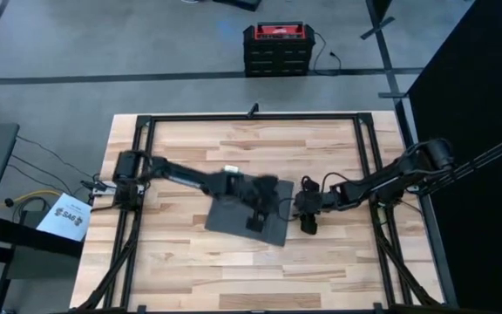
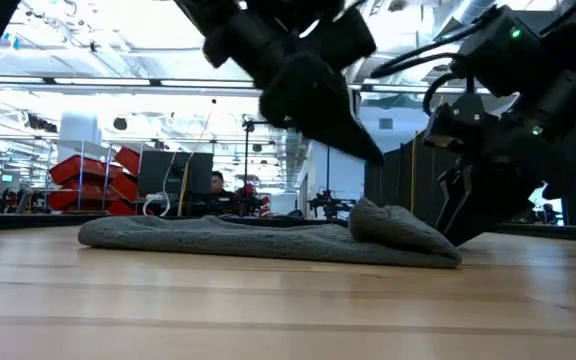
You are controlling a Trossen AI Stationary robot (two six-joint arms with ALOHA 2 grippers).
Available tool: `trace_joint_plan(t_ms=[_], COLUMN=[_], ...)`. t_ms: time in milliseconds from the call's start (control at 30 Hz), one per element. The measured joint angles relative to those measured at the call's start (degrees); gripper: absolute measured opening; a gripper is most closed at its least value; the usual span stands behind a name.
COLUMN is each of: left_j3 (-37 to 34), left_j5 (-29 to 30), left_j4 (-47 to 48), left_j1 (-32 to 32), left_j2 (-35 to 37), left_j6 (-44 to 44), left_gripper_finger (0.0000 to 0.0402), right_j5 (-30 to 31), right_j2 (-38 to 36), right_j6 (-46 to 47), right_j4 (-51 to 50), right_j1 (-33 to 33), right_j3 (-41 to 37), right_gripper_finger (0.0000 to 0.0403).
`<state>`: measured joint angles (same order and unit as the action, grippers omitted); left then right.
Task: Roll towel
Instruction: Roll the gray towel
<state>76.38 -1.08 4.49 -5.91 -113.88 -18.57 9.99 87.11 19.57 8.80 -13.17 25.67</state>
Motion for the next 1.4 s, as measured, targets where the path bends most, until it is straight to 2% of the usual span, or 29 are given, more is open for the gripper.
trace_joint_plan(t_ms=[300, 567, 1000, 1233, 1400], left_j3=[0.19, 0.18, 0.48, 0.39, 0.38], left_j5=[2.02, 3.11, 4.61, 4.85, 4.91], left_j4=[0.60, 0.65, -0.22, -0.41, -0.42], left_j1=[-1.91, -3.74, -3.78, -3.77, -3.76], left_j2=[-2.63, -7.05, -8.79, -8.84, -8.87], left_j6=[6.84, 11.64, 12.78, 12.65, 12.63], left_gripper_finger=[0.0015, 0.0015, 0.0015, 0.0015, 0.0015], right_j5=[1.72, 2.24, 4.14, 4.80, 4.94], right_j2=[1.22, 1.29, 1.51, 1.43, 1.14], right_j6=[1.84, 1.75, -4.94, -9.35, -11.06], right_j4=[2.71, 2.94, 6.68, 4.62, -0.76], right_j1=[-3.39, -3.67, -2.55, -2.05, -2.04], right_j3=[-0.02, -0.08, 0.05, 3.43, 6.53], right_gripper_finger=[0.0193, 0.0193, 0.0193, 0.0193, 0.0193])
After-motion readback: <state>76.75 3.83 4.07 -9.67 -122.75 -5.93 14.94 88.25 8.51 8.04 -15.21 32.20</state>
